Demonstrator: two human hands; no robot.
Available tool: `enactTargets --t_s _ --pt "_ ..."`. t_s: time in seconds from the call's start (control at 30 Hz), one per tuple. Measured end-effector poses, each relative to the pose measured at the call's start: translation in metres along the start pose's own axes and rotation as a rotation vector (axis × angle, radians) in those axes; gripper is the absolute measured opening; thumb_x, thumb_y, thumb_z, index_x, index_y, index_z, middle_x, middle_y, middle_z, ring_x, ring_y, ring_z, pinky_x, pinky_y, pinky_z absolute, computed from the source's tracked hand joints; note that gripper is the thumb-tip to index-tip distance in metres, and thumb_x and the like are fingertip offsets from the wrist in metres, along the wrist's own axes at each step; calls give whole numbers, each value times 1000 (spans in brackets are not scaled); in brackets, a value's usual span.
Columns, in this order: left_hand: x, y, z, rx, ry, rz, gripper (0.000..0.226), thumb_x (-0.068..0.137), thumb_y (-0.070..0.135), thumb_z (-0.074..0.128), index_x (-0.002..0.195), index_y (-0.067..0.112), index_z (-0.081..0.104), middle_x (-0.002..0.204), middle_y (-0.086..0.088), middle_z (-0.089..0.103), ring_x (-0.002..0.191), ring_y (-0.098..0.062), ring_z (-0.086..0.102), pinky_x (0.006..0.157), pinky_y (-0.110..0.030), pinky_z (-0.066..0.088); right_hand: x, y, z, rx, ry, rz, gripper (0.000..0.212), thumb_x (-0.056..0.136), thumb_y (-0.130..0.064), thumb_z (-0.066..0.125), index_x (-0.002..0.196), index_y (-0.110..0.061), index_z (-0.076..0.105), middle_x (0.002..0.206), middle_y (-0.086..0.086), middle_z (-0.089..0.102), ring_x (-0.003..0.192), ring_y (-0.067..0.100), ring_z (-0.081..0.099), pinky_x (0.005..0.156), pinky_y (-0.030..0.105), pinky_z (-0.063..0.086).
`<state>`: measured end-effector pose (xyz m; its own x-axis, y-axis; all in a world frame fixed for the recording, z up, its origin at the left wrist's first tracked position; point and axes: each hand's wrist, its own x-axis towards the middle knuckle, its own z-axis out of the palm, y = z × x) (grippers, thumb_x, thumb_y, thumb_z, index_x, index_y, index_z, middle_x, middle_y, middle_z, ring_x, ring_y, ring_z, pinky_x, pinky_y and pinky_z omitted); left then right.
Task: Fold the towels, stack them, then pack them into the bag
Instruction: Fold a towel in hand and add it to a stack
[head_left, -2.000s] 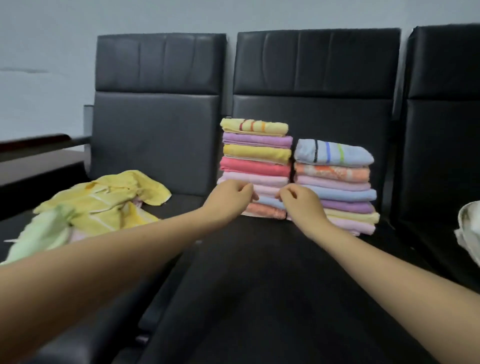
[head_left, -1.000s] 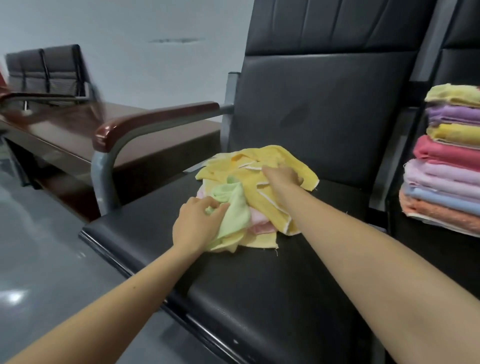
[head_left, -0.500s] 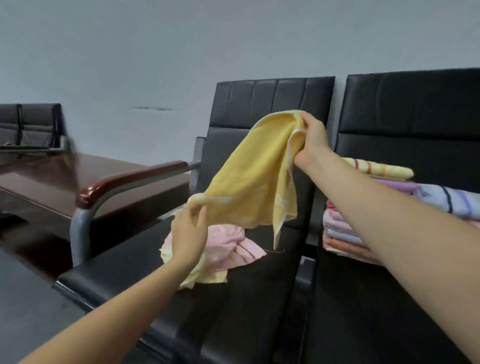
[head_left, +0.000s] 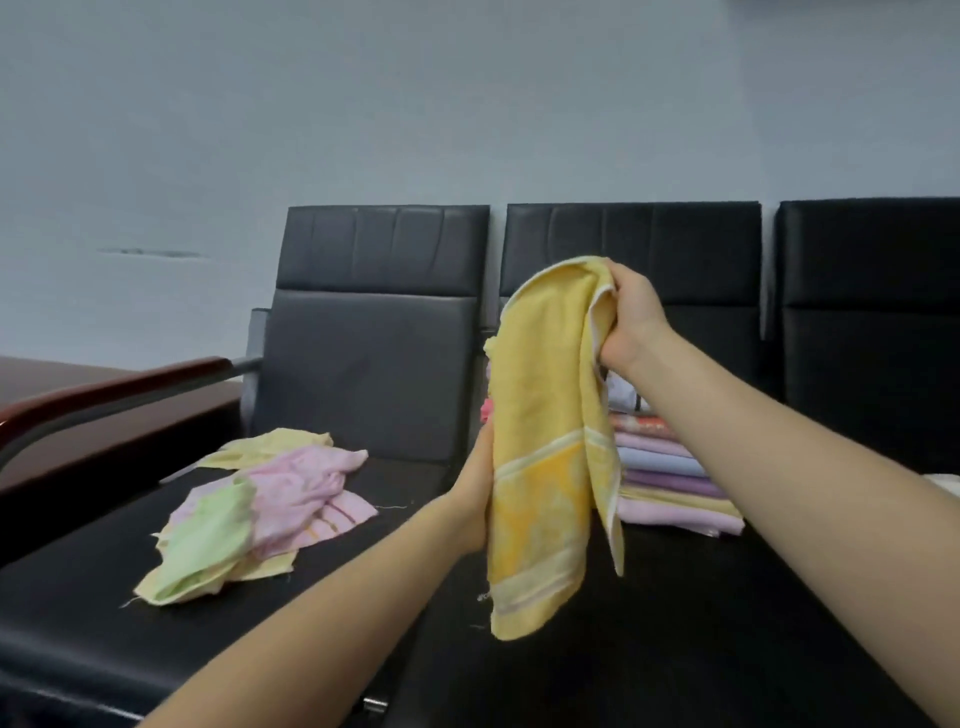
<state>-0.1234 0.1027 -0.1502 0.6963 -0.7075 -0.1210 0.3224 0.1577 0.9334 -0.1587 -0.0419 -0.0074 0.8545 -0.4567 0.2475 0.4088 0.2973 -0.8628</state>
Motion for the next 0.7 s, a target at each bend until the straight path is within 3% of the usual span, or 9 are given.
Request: enactTargets --t_s 0.07,0.13,0.23,0.3,0.37,0.43,0.53,0.63,0.7 --pt "9 -12 11 -41 -79 -55 77 78 79 52 128 21 63 128 -12 64 120 -31 59 107 -50 42 -3 -2 -30 -39 72 0 29 96 -32 52 75 -17 65 73 3 69 77 22 67 80 37 56" --pt "18 -20 19 -78 -82 -95 74 78 70 63 132 19 60 126 -13 65 118 -33 61 106 -51 42 -2 -1 -63 -97 156 8 27 97 -36 53 88 -15 67 89 6 71 89 24 68 85 38 56" --pt "32 -28 28 -84 74 -64 54 86 54 63 125 16 59 118 -13 68 107 -30 65 95 -47 49 0 7 -113 -188 280 33 24 97 -36 54 92 -15 64 95 7 70 88 24 68 84 38 56" --pt "46 -37 29 -44 163 -44 55 88 57 59 127 18 57 124 -12 64 111 -30 61 101 -48 46 0 24 -147 -210 333 96 21 94 -33 59 100 -14 65 100 10 69 92 26 67 84 41 56" --pt "65 -54 22 28 282 -45 57 90 60 54 131 19 54 128 -10 61 114 -29 59 104 -49 44 -4 52 -181 -218 344 177 39 83 -32 73 116 -14 62 110 13 68 94 28 68 82 43 57" --pt "75 -74 15 70 369 -73 51 95 55 48 131 19 54 124 -8 63 113 -28 60 104 -49 44 -16 83 -204 -312 341 281 63 71 -36 84 122 -13 56 115 13 65 95 25 68 77 40 58" --pt "88 -102 -2 111 430 -126 49 96 48 49 134 16 53 124 -7 63 113 -28 60 104 -48 45 -49 118 -215 -469 250 401 41 82 -36 76 113 -14 58 105 9 66 92 21 65 65 32 52" --pt "101 -113 -17 223 413 -181 64 85 53 59 135 14 50 130 -13 59 115 -33 60 101 -50 47 -55 145 -229 -652 169 374 59 69 -49 82 116 -20 61 113 4 67 101 22 65 86 41 55" --pt "99 -112 -18 388 381 -219 72 74 58 63 130 15 52 126 -14 60 110 -34 62 99 -50 49 -54 155 -234 -932 87 296 63 62 -61 75 112 -24 62 111 -1 66 103 20 63 93 44 52"
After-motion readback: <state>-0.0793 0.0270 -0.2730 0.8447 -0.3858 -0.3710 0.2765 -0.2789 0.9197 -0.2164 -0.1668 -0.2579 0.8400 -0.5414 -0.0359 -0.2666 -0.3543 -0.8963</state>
